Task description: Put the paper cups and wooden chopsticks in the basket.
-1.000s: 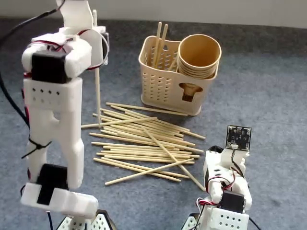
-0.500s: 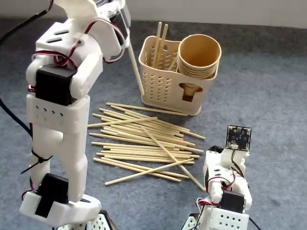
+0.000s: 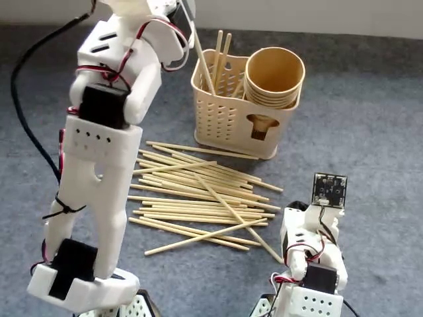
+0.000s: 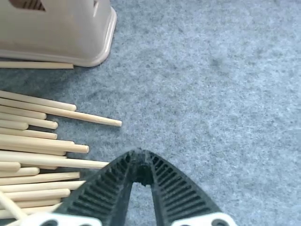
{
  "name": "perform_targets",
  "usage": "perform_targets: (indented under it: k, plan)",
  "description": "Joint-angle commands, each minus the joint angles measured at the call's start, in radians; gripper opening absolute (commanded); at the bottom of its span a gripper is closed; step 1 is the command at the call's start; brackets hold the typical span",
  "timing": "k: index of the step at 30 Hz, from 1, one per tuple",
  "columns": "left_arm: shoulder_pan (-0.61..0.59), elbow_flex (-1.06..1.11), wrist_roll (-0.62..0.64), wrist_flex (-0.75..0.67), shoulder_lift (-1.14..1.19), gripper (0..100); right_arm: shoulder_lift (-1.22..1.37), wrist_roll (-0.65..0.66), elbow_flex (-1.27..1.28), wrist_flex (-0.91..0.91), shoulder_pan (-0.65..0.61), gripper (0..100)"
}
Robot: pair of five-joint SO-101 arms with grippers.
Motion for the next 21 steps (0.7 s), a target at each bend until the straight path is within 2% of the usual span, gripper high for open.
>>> perform_targets:
  k: [1, 5, 9, 14, 18, 21]
  plan:
    - [0.015, 0.173, 0.002, -0.313, -0.022, 0, -0.012, 0.008, 0.114, -0.018, 0.012, 0.5]
    - [0.018, 0.265, -0.012, -0.451, -0.024, 0, -0.012, 0.008, 0.114, -0.018, 0.012, 0.5]
    - [0.053, 0.277, -0.14, -0.448, -0.024, 0, -0.012, 0.008, 0.114, -0.018, 0.012, 0.5]
    - [0.061, 0.292, -0.203, -0.367, -0.044, 1, -0.012, 0.008, 0.114, -0.018, 0.012, 0.5]
    - [0.056, 0.312, -0.198, -0.229, -0.093, 13, -0.012, 0.008, 0.114, -0.018, 0.01, 0.5]
    - [0.053, 0.315, -0.203, -0.138, -0.131, 13, -0.012, 0.008, 0.114, -0.018, 0.008, 0.5]
